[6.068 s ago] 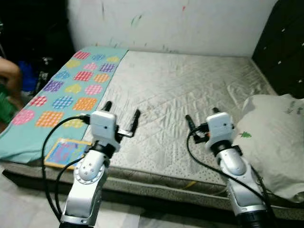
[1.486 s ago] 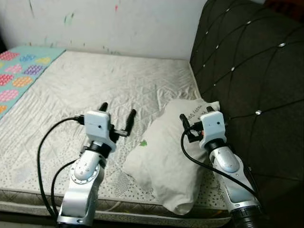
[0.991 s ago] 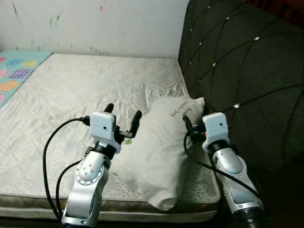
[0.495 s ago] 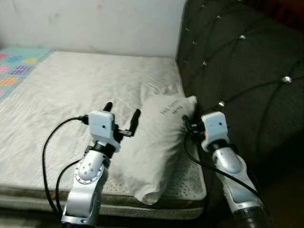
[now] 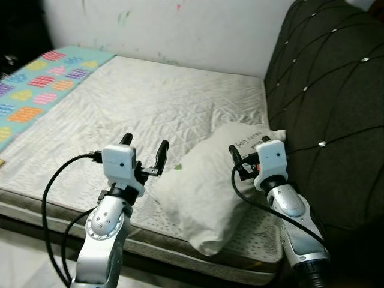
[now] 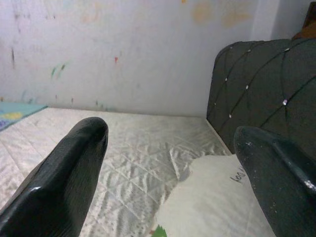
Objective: Clean up the room
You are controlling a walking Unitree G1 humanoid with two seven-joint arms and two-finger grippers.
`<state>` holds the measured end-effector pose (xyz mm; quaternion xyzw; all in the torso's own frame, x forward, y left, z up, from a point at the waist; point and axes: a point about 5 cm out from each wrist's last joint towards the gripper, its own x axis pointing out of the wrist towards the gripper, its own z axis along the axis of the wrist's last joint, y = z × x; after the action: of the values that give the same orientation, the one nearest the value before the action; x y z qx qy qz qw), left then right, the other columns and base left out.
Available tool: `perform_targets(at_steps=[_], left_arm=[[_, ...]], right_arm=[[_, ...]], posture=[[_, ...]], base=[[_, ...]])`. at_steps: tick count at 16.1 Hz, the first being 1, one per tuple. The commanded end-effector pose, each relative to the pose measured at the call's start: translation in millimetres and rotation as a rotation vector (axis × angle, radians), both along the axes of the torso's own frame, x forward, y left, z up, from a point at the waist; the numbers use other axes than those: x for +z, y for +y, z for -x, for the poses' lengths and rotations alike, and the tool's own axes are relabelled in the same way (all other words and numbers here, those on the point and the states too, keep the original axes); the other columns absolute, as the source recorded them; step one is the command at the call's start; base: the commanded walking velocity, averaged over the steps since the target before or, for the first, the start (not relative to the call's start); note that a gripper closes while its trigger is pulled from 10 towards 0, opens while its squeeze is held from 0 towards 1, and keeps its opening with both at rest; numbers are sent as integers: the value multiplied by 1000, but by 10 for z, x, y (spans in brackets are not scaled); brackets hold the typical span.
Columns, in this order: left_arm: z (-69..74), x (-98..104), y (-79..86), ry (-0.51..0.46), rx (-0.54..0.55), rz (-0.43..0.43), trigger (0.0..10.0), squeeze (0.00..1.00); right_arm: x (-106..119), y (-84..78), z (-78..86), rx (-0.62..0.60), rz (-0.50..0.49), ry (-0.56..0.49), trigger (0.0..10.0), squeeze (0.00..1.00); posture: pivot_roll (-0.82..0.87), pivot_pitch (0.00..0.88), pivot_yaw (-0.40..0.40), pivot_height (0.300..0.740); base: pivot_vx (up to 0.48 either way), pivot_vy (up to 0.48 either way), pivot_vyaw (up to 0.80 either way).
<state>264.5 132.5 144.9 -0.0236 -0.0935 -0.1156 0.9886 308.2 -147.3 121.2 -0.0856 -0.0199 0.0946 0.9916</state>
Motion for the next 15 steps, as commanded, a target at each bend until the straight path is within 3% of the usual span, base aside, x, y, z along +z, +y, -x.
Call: perform_targets(at_steps=[1,4,7,12,15], left_arm=[[17,9,12,9,21,0,10000,0],[105,-24,70,32,34,-9,10000,0],[98,-18,155,36,76,-12,10000,0],[74,3,62,40,61,2,10000,0],[64,7,86,36,83,-2,10000,0]], right_arm=[[33,-29,24,-25,-47,5,10000,0],[-48,26,110,4,-46,39,10000,0],[-60,52,181,35,-47,61,10000,0],[-88,90,245,55,-42,85,10000,0],[-70,96,236,63,-43,83,10000,0]], posture=[[31,11,-71,740],[46,38,-73,740],[48,52,-82,740],[37,66,-77,696],[39,68,-81,667]], base=[[0,0,0],[0,0,0],[0,0,0],[0,0,0],[0,0,0]])
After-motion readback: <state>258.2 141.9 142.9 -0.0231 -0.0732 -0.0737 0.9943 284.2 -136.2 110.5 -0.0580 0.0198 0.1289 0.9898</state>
